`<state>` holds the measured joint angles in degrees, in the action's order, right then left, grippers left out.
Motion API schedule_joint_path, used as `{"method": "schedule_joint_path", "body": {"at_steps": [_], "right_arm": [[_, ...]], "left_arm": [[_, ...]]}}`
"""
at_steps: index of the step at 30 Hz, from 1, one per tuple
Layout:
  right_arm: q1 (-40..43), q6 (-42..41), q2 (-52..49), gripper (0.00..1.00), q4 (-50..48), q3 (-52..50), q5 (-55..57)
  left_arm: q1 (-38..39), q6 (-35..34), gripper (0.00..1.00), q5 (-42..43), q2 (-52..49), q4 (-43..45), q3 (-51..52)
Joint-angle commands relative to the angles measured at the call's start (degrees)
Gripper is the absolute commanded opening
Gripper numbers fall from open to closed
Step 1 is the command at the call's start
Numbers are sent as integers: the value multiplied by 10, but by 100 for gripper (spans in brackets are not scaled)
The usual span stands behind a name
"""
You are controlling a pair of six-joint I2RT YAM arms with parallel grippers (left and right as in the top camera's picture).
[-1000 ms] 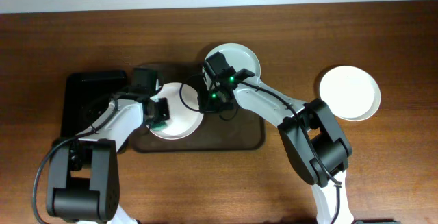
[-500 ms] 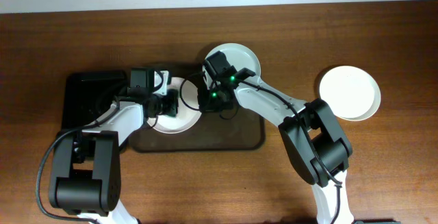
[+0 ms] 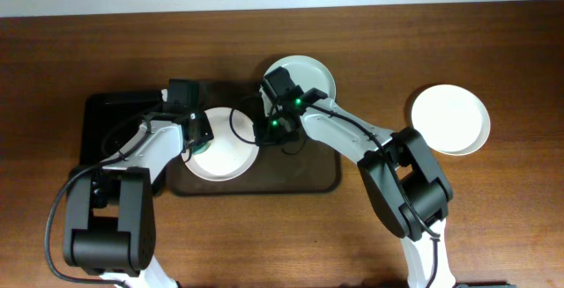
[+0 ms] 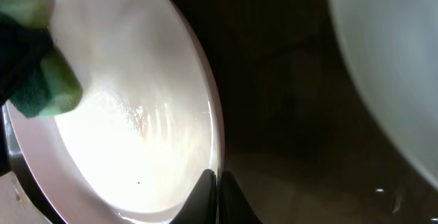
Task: Clean dirty plates on tray and stack at the side
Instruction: 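Scrub the held plate with the sponge in the left gripper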
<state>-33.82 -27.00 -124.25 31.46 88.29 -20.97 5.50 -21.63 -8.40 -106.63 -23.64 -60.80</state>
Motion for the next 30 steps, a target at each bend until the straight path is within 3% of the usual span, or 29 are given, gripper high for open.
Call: {"method": "schedule_joint_path", "body": {"at_steps": [1,6,9,12,15,18,21,24,25,27,30], "right_arm": [[2,7,0,4,7,4,6],[2,7,0,4,9,4,6],[2,7,0,4,9,4,6],[2,7,0,4,9,4,6],[2,7,0,4,9,4,6],[2,7,0,4,9,4,6],[2,7,0,4,9,4,6],[2,9,0,4,9,4,6],[2,11,0,4,9,4,6],[2,11,0,4,9,4,6],[2,11,0,4,9,4,6]], "left_arm": [[-9,3,1,59,-23,-82,22],[-9,148,0,321,-23,-115,22],[-10,166,1,349,-23,-83,18],[-10,165,0,283,-23,-4,18],[-10,120,1,142,-23,54,18],[-10,45,0,-12,-23,29,18],[-10,32,1,-27,-23,-55,18],[-10,33,0,71,-23,-144,18],[-10,67,1,146,-23,-157,18],[-10,141,1,271,-23,-148,18],[-10,174,1,331,-23,-109,18]]}}
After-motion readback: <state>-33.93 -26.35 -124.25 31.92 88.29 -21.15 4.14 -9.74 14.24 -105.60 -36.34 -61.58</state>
